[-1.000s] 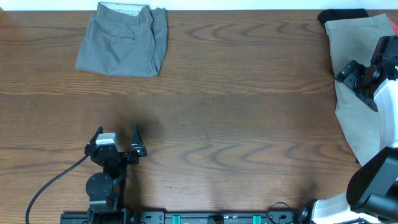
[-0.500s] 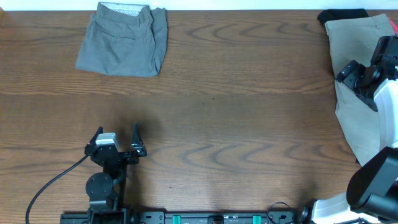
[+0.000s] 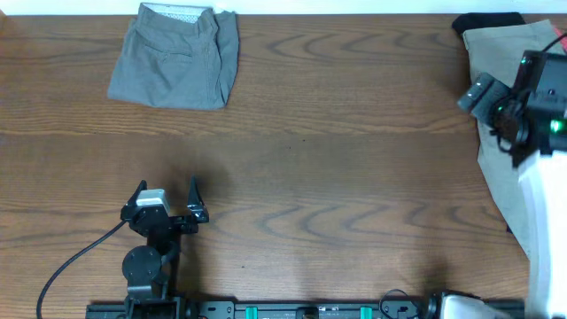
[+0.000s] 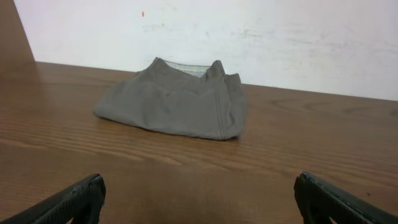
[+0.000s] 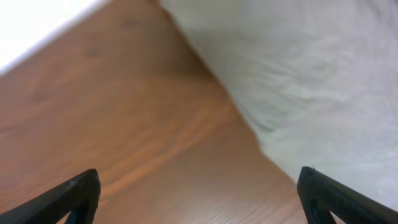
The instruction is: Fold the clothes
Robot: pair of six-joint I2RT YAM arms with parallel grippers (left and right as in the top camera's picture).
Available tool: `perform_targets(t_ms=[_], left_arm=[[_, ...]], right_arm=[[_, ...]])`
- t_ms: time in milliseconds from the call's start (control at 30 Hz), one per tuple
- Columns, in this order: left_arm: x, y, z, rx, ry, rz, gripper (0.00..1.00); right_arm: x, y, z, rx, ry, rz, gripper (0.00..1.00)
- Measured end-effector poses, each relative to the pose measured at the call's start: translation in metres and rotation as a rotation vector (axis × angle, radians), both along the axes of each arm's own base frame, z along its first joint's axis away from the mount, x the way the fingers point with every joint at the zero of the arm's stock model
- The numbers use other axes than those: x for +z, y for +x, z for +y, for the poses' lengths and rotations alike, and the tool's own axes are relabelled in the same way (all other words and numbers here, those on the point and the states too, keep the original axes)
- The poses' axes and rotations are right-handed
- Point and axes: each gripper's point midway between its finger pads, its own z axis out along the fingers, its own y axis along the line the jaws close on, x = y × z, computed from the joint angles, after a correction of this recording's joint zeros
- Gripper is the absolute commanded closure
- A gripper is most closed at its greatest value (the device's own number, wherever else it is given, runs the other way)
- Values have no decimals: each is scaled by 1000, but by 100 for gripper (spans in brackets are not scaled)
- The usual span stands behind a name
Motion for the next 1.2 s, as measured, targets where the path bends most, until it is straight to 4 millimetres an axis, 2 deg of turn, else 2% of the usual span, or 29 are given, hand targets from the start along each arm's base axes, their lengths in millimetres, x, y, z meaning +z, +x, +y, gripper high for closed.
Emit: perform_targets(t_ms=[200, 333, 533, 767, 933, 1033, 1133, 1200], left_arm=[[0, 0, 0, 0, 0, 0, 2], [0, 0, 0, 0, 0, 0, 2], [0, 0, 0, 0, 0, 0, 2], [0, 0, 0, 0, 0, 0, 2], [0, 0, 0, 0, 0, 0, 2], [0, 0, 0, 0, 0, 0, 2], [0, 0, 0, 0, 0, 0, 2], [0, 0, 0, 0, 0, 0, 2]], right_arm=[[73, -28, 79, 217, -8, -217, 1], [105, -53, 106, 308, 7, -322, 1], [150, -94, 101, 312, 11, -486, 1], [182, -134, 93, 307, 14, -624, 1], [190, -155, 89, 305, 15, -684, 1], [179, -170, 86, 302, 14, -692, 1], [148, -183, 81, 292, 5, -629, 1], [111, -193, 78, 288, -3, -530, 1]])
